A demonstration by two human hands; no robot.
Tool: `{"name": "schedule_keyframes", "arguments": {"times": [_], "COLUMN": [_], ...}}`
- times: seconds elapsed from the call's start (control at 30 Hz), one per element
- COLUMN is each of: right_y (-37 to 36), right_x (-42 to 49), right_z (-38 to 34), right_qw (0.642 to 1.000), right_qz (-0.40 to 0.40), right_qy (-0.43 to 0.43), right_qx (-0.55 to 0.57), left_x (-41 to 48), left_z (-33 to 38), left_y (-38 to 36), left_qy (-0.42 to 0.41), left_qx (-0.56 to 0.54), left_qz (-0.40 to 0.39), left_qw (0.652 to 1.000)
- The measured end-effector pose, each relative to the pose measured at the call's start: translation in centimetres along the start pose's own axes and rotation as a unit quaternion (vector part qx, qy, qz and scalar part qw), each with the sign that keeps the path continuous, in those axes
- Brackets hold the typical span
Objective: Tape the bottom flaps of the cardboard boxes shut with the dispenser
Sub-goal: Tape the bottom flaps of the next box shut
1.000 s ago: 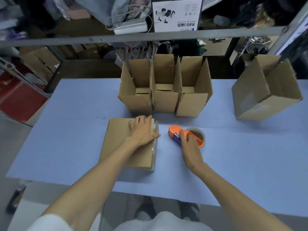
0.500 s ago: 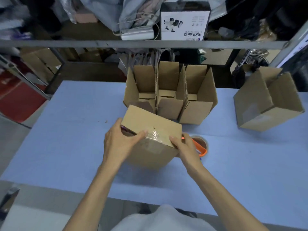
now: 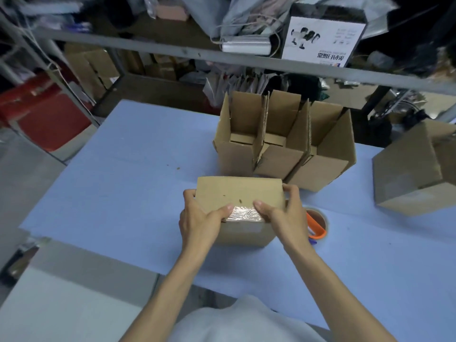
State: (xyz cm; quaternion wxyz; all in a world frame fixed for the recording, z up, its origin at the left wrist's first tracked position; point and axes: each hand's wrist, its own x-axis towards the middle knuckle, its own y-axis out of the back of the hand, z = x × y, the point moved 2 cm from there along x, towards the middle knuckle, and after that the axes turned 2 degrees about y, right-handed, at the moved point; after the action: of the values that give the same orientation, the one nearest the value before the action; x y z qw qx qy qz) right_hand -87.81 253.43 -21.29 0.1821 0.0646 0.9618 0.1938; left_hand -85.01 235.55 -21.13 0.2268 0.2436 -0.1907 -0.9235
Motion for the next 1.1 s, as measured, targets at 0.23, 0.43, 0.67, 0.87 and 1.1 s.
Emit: {"name": "schedule_keyframes", "arguments": {"times": [0.23, 0.43, 0.67, 0.87, 1.1], "right_y": [-0.7, 0.2, -0.8, -0.9, -1.2], "right_x": [-1.1, 0.9, -0.8, 1.1, 2.9], "right_z": [-0.7, -0.6, -1.9, -2.2, -2.4], "right_qw": [0.992, 0.989, 0.87, 0.855, 0.819], "right_qz": [-0.028, -0.121, 0.001, 0.049, 0.067], "right_qy": [0.019, 0.011, 0.431, 0.476, 0.521], "right_qx": [-0.12, -0.086, -0.241, -0.199, -0.23], "left_x": [0.2, 1.3, 2.7, 2.8, 3.5], "left_z": [0.3, 0.8, 3.0, 2.9, 3.3], "left_y": [0.1, 0.3, -0.9, -1.2, -2.1], "left_qy": [-0.001, 0.014, -0.145, -0.449, -0.537], "left_qx": [0.011, 0.009, 0.119, 0.164, 0.203], "left_qz": [-0.016, -0.029, -0.019, -0.038, 0.088], "left_qw": [1.0, 0.999, 0.982, 0.878, 0.814]}}
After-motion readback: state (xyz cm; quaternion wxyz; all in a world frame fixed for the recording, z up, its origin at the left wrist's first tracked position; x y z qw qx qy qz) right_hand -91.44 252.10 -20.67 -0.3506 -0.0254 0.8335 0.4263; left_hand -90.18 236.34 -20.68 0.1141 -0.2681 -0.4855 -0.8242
